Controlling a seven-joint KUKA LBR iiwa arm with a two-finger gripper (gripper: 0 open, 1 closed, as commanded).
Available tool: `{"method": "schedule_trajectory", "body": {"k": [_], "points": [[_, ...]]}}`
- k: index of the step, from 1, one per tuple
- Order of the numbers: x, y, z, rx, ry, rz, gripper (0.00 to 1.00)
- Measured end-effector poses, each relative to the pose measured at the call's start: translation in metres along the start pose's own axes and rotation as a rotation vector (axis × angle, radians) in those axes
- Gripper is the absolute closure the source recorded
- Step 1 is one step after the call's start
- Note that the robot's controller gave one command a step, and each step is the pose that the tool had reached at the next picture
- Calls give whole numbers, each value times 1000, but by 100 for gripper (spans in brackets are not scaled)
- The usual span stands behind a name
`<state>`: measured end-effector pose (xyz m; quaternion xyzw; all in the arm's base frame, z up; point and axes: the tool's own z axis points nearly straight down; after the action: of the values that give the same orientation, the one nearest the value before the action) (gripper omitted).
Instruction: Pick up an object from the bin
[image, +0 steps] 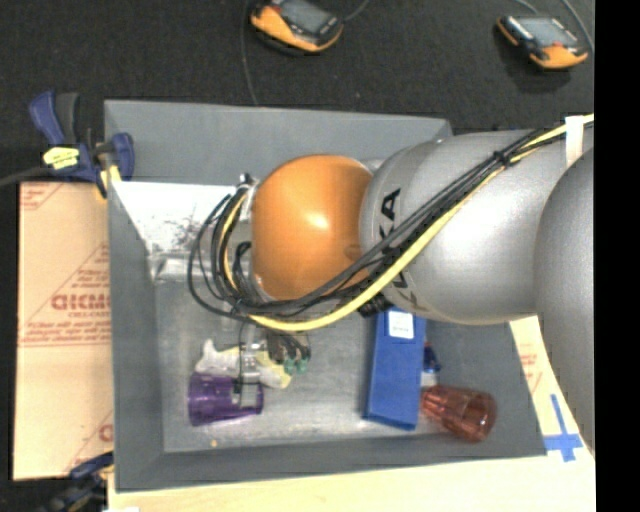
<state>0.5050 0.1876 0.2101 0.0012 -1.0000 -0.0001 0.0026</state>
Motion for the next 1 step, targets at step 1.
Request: {"method": "schedule_trajectory", "body": {"k": [1], "points": [[-2, -1, -3, -1, -7, 3, 0]]}}
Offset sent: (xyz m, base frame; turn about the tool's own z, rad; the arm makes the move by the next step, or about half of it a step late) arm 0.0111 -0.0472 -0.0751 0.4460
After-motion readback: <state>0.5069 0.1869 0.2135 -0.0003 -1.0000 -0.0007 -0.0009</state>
